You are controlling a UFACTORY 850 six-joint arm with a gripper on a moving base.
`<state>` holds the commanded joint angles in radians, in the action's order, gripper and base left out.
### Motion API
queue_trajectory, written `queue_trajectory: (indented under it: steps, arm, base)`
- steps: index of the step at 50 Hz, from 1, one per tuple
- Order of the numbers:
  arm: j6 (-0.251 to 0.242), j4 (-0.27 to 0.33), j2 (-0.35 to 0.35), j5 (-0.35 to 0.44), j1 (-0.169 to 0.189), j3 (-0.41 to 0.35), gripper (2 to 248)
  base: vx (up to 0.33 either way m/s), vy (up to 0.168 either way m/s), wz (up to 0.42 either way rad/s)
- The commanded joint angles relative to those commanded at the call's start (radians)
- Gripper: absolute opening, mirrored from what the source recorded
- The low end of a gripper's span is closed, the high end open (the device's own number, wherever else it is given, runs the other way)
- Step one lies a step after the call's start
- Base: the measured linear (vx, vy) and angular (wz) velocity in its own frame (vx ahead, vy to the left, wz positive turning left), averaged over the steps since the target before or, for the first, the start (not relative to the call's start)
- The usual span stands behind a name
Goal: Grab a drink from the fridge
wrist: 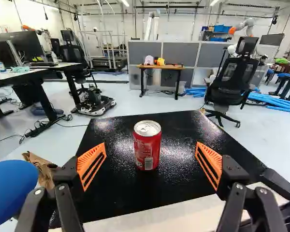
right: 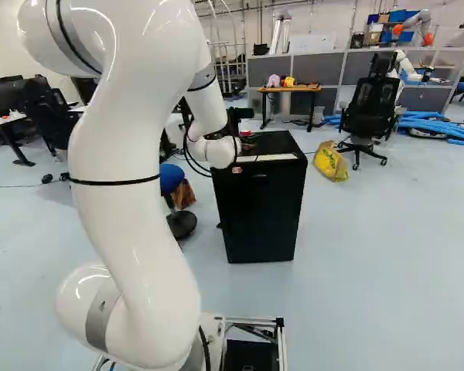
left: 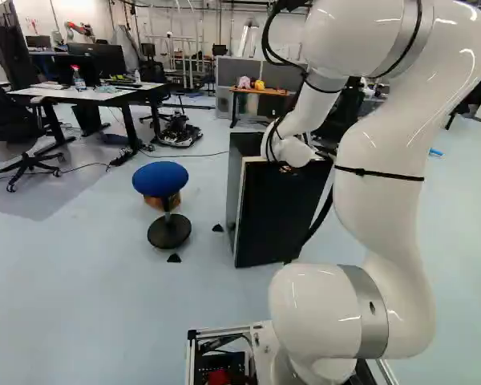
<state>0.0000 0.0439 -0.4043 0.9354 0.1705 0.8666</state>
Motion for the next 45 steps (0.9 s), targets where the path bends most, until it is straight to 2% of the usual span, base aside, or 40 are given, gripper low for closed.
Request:
queue_trajectory:
  steps: [45]
  arm:
    - [0.0, -0.012, -0.143, -0.012, -0.009, 0.126, 247]
  base:
    - [0.0, 0.0, 0.0]
